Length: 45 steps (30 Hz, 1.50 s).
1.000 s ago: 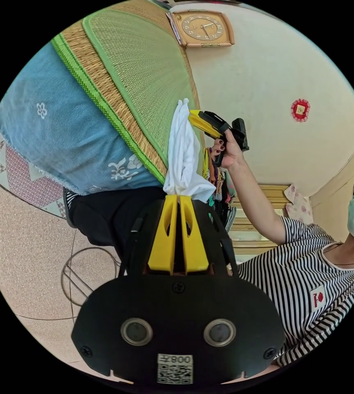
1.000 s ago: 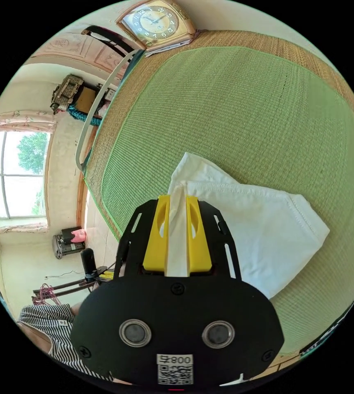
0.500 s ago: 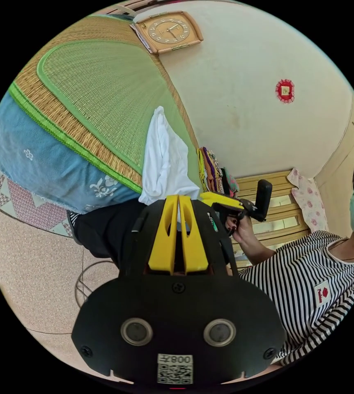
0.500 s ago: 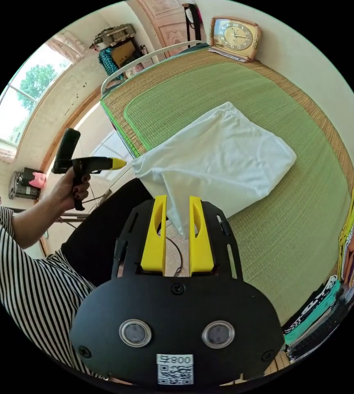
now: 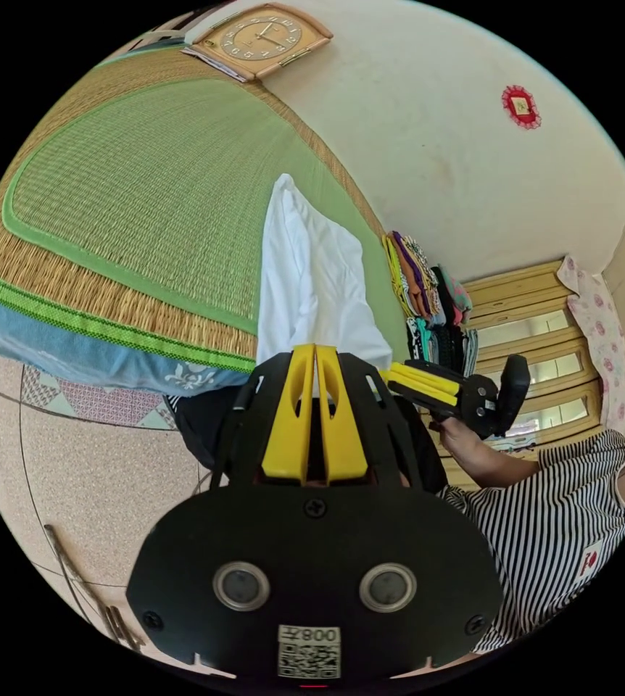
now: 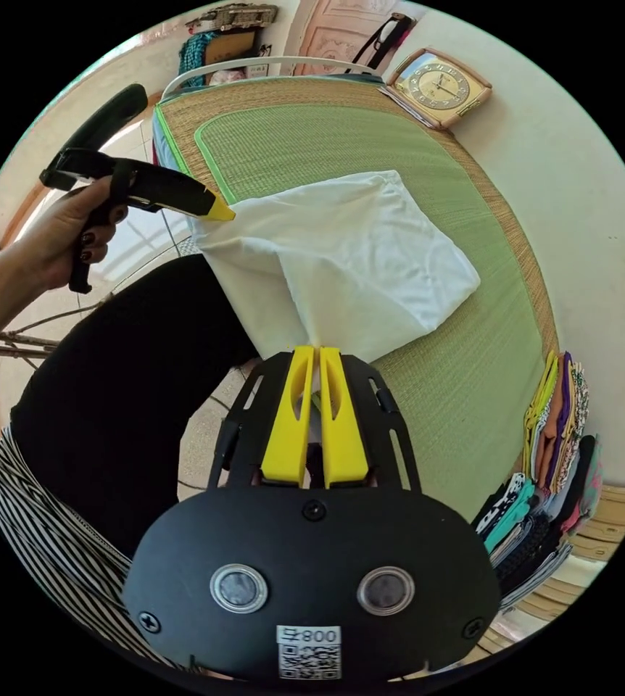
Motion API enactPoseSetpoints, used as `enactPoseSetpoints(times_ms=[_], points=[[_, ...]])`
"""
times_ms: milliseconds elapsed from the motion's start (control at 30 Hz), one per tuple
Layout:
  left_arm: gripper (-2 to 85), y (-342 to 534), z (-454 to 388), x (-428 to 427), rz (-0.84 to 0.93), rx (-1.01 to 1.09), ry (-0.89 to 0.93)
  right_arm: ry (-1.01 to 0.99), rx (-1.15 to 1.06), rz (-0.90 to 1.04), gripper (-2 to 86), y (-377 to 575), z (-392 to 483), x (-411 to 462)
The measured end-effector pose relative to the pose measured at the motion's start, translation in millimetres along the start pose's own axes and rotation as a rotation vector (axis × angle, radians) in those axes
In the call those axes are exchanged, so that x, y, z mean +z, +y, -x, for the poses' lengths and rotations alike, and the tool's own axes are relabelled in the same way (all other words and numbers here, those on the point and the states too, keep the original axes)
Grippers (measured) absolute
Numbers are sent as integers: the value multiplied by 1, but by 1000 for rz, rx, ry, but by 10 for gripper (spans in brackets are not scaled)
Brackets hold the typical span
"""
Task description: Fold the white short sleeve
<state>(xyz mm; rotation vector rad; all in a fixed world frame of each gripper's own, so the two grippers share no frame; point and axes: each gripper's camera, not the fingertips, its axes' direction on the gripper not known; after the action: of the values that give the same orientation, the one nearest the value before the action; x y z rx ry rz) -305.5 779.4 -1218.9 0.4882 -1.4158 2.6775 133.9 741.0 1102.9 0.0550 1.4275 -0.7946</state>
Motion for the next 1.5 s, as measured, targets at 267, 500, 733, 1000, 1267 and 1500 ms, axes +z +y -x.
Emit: enactPoseSetpoints(times_ms=[267,500,733,1000,1267,1500], points=[[2,-2,-20,17,63,28,-116,99,-41,0,7,39,20,-54],[3,-1,-32,35,100,20,-178,100,-84,57,7,58,43,-43],[7,6,-55,32,35,22,-178,81,-90,69,7,65,44,-44],[18,14,-65,56,66,6,-107,45,-61,55,10,84,28,-50],[5,7,-82,63,79,38,-217,-27,-37,53,13,113,2,-48],[5,7,-84,79,81,16,-224,-231,50,149,3,171,-48,-19]])
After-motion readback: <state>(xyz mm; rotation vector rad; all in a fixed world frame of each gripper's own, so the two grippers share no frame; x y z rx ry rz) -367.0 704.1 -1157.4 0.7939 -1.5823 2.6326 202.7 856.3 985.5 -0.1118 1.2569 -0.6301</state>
